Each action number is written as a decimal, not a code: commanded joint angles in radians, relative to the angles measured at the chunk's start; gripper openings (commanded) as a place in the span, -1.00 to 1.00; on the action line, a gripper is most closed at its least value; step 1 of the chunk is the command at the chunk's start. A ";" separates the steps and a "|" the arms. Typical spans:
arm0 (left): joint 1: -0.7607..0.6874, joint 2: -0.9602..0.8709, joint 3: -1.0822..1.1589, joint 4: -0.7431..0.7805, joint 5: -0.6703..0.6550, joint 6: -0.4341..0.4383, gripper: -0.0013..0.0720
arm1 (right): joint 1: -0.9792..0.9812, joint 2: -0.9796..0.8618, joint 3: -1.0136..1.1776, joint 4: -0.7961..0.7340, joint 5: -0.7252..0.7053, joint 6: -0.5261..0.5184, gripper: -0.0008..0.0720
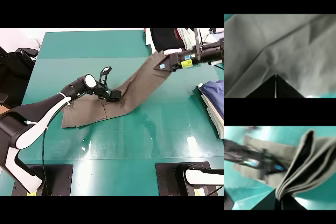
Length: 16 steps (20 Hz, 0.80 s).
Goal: Fold the shirts.
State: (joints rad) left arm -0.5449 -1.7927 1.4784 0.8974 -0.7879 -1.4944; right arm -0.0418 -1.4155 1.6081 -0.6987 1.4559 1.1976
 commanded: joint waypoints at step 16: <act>0.423 0.376 0.117 0.222 -0.261 -0.001 -0.89 | 0.531 -0.121 0.106 0.155 -0.282 -0.002 -0.94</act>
State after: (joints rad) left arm -0.2661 -1.5661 1.5894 1.0466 -0.9955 -1.4960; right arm 0.3740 -1.4700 1.7126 -0.6376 1.2743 1.2575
